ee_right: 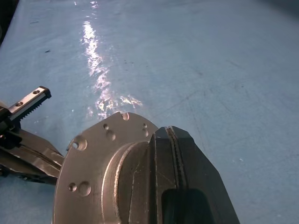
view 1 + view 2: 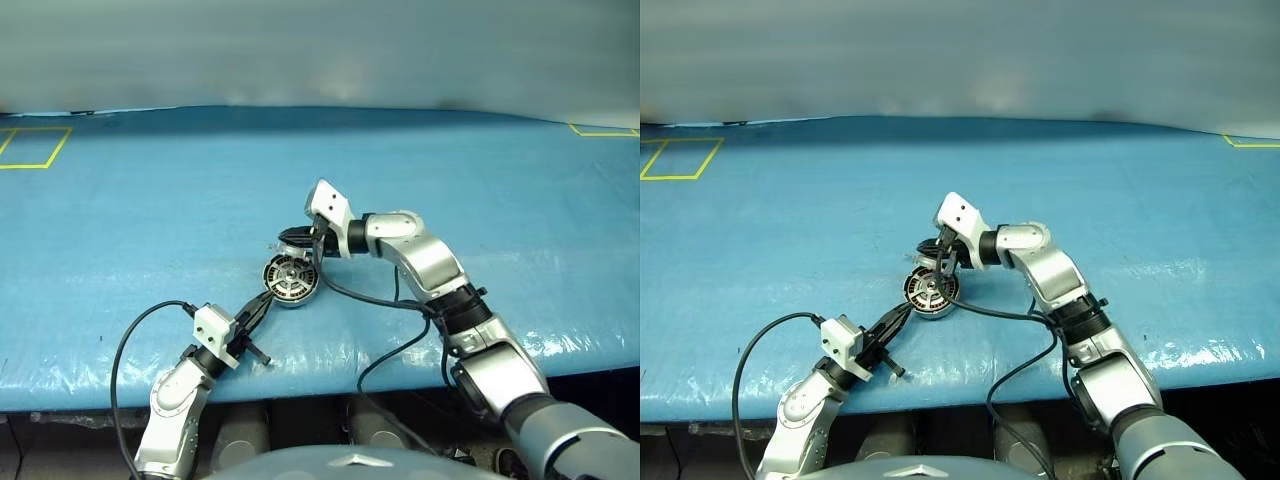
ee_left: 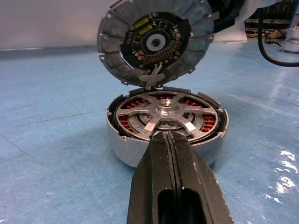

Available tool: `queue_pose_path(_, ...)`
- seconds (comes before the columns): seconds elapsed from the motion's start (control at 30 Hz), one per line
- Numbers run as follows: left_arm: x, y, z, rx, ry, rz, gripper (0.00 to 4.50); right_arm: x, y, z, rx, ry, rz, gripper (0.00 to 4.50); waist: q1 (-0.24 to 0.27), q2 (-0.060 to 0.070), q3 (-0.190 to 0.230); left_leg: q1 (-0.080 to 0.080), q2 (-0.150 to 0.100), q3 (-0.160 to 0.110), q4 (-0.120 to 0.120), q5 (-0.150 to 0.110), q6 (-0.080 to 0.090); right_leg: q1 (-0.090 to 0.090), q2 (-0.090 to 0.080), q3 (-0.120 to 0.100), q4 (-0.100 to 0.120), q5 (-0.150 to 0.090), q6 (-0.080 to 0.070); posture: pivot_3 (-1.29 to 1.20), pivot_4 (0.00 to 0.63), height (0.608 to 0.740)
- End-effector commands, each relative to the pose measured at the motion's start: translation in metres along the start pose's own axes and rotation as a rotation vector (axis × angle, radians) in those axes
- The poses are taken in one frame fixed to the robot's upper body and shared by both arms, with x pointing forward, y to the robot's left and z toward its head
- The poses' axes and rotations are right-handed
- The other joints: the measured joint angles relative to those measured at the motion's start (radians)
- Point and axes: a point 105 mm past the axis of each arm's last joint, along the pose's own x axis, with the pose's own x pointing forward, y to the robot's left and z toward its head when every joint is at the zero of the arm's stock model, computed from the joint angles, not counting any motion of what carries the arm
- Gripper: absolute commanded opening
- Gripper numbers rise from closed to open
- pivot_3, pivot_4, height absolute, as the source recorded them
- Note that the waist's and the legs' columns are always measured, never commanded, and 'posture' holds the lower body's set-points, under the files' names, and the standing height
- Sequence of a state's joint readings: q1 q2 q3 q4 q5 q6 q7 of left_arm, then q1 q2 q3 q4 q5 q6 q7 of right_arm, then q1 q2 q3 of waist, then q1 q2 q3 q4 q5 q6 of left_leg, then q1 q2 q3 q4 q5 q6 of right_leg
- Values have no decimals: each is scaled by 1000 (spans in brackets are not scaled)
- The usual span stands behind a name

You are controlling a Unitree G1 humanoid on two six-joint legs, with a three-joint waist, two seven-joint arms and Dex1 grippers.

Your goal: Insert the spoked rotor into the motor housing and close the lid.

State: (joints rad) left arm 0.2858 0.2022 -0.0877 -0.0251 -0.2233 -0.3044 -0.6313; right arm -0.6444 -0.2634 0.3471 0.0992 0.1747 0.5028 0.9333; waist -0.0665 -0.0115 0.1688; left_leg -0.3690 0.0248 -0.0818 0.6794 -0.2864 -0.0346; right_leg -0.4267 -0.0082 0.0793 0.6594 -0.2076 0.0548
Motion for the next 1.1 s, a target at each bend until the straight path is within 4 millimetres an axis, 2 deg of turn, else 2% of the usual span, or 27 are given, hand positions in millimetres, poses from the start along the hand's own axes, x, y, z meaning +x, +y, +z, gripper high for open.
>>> queue_pose_path(0.03, 0, -3, 5, -9, -1, -8, 8, 2, 16, 11, -3, -53, 18, 0, 0, 0, 0, 0, 0, 0, 0, 0, 0, 0, 0, 0, 0, 0, 0, 0, 150, 740)
queue_pose_path(0.23, -5, -5, 6, -33, 2, -35, 8, 7, 27, -3, 118, -103, -91, 0, -1, 0, 0, 0, 0, 0, 0, 0, 0, -1, 0, 0, 0, -1, -1, 0, 150, 740)
queue_pose_path(0.57, -21, -6, 2, -44, 29, -38, 8, 13, 33, -10, 326, -223, -260, 0, -3, 1, 1, -1, 1, 1, -2, 0, 0, -2, 0, 1, 0, -2, -2, 0, 150, 740)
queue_pose_path(0.67, -18, -5, 2, -53, 29, -36, 8, 15, 35, -15, 416, -260, -311, 0, -3, 1, 1, -1, 1, 1, -2, 0, 0, -3, 0, 1, -1, -2, -2, 0, 150, 740)
queue_pose_path(0.87, -17, -5, 3, -64, 23, -39, 8, 24, 51, -26, 536, -293, -339, 0, -3, 1, 1, -1, 1, 1, -4, 0, 0, -3, 0, 0, -1, -3, -3, 0, 150, 740)
queue_pose_path(0.97, -17, -5, 3, -66, 20, -44, 8, 27, 53, -30, 554, -295, -372, 0, -4, 1, 1, 0, 1, 1, -5, 0, 0, -3, 0, 1, -2, -3, -4, 0, 150, 740)
queue_pose_path(1.03, -18, -5, 4, -67, 18, -47, 8, 25, 53, -26, 537, -313, -384, 0, -4, 1, 1, 0, 1, 1, -7, 0, 0, -3, 0, 0, -2, -3, -4, 0, 150, 740)
queue_pose_path(1.1, -18, -5, 4, -66, 16, -47, 8, 20, 54, -13, 490, -350, -380, 0, -4, 0, 1, 1, 1, 1, -9, 0, 0, -3, 0, 0, -2, -4, -5, 0, 150, 740)
